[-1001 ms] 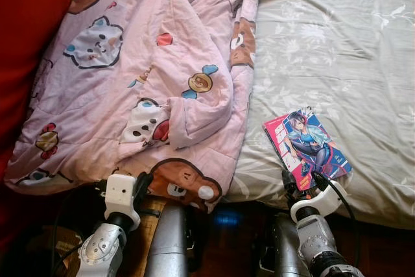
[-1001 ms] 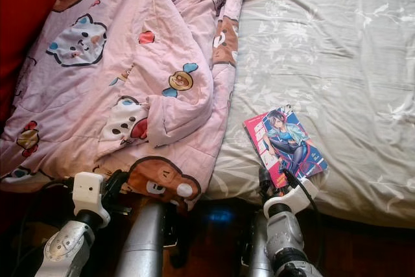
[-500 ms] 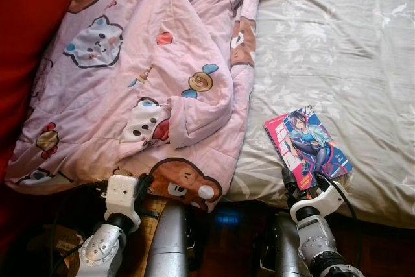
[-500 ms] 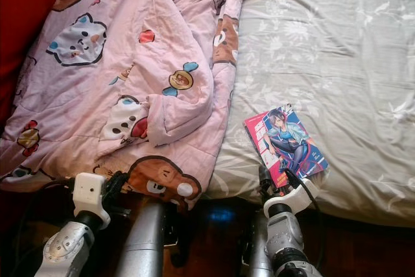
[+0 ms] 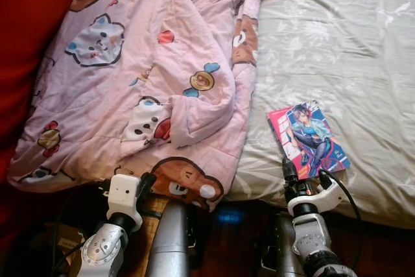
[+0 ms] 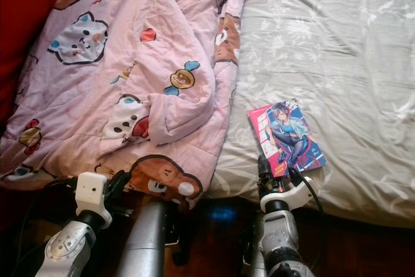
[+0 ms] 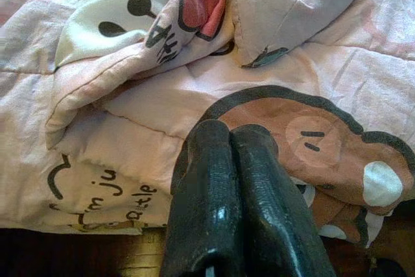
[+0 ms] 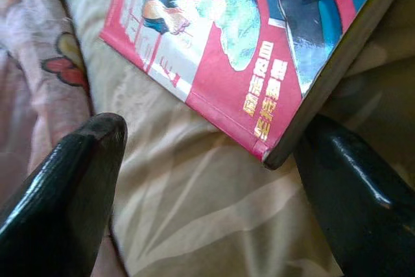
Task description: Clean up the room
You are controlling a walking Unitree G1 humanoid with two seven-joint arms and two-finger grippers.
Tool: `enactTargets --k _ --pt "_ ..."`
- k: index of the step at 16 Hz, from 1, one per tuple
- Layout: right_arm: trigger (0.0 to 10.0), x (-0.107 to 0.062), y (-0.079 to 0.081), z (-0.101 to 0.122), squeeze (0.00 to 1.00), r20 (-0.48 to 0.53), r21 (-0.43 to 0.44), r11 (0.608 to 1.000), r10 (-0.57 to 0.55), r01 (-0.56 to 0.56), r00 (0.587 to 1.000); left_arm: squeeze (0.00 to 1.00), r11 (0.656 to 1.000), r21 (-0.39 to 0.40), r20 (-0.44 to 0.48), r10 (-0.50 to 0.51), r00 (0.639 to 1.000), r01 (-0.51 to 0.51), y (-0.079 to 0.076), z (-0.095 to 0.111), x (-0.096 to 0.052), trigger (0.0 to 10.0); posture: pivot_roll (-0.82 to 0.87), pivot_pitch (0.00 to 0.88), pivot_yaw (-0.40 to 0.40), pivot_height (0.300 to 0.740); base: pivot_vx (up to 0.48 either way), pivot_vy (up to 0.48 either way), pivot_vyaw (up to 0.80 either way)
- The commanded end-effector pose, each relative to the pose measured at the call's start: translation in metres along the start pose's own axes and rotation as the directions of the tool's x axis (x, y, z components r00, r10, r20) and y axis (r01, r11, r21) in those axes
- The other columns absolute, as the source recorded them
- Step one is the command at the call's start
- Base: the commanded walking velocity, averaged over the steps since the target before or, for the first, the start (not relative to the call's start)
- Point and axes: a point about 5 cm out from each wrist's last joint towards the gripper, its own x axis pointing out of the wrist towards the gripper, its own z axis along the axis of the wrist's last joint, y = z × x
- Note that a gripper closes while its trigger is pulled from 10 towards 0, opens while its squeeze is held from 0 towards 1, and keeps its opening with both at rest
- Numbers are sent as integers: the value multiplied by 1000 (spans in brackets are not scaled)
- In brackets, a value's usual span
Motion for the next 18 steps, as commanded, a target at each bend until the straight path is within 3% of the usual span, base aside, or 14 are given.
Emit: enactTargets --k 1,6,13,18 --pt "10000 -12 -12 -6 0 9 34 999 -41 41 999 0 1000 11 -66 9 998 -8 3 -14 -10 10000 213 412 94 627 0 0 0" --pt "10000 -16 -23 -4 0 15 128 985 -122 119 992 0 1000 14 -74 6 997 -5 1 -15 -14 10000 219 427 95 627 0 0 0" --pt "10000 -17 -27 -5 0 -5 184 976 -115 114 993 0 999 36 -88 -4 996 8 2 -14 -24 10000 262 461 124 627 0 0 0" --pt "10000 -11 -13 -4 0 22 236 972 12 -17 1000 0 998 55 -104 11 995 -6 10 -13 -34 10000 286 486 146 627 0 0 0"
